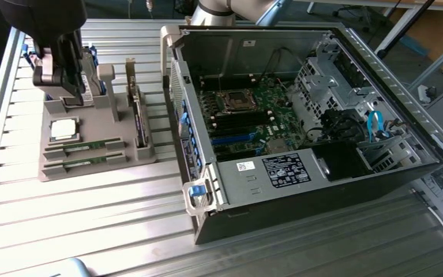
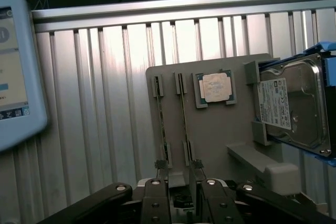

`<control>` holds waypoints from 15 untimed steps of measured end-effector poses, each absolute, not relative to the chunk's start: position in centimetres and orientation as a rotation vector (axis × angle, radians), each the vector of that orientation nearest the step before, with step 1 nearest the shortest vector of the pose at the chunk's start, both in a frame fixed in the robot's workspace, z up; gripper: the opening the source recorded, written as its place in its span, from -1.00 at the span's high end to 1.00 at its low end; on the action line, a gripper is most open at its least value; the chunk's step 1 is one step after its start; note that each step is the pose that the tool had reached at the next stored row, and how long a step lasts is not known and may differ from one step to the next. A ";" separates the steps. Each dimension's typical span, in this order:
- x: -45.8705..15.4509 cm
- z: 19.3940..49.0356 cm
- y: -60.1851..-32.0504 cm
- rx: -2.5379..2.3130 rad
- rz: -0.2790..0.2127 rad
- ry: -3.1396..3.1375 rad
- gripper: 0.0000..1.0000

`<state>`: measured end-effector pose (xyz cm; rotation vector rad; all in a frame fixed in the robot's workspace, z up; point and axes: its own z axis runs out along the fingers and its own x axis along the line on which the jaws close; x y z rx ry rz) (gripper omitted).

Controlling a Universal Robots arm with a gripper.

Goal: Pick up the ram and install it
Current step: 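Pick up the ram and move it above insertion slot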

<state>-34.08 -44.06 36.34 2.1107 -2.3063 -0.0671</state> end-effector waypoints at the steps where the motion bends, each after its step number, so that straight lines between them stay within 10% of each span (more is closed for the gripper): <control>1: -34.1 36.3 -44.1 2.111 -0.067 -2.306 0.40; 15: -34.1 35.9 -44.1 2.116 -0.067 -2.301 0.40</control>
